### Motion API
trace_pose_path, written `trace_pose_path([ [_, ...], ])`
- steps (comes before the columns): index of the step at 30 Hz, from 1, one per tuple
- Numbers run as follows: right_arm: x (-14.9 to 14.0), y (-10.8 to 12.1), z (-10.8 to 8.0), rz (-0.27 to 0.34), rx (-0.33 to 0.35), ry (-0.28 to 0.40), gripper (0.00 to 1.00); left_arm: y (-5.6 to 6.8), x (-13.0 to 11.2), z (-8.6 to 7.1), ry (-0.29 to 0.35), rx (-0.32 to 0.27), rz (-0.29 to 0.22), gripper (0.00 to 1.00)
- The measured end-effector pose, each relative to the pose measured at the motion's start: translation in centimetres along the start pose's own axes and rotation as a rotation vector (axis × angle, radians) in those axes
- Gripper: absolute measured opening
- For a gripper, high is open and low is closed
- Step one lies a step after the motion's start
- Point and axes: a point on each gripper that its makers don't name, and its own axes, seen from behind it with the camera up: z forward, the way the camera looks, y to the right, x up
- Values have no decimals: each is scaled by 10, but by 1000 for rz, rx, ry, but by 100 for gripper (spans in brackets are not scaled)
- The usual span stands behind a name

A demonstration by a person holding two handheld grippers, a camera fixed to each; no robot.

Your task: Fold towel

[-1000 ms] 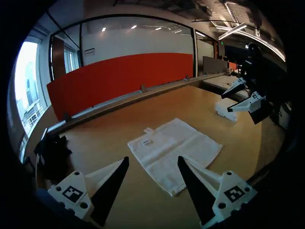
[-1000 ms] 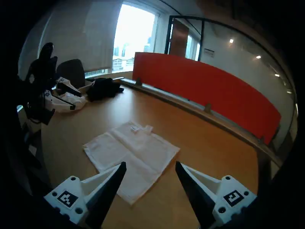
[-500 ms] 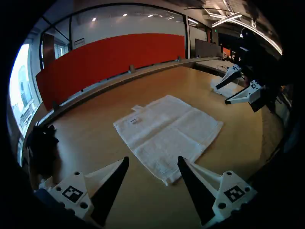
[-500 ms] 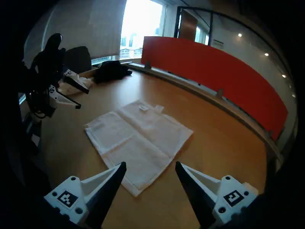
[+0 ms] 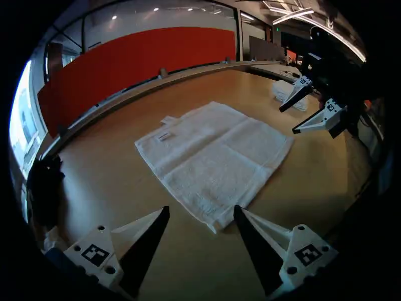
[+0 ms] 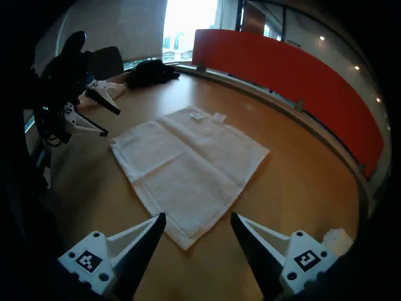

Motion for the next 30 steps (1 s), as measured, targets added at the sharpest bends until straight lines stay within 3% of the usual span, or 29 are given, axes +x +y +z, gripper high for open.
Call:
trace_pose_path([
  [18,-32,-8,14,-10,37,-73,100,16,-33,21,-77,-61,32,95],
  [30,-39,-8,15,-10,48,-84,100,20,-38,25,-101,-80,2,94],
])
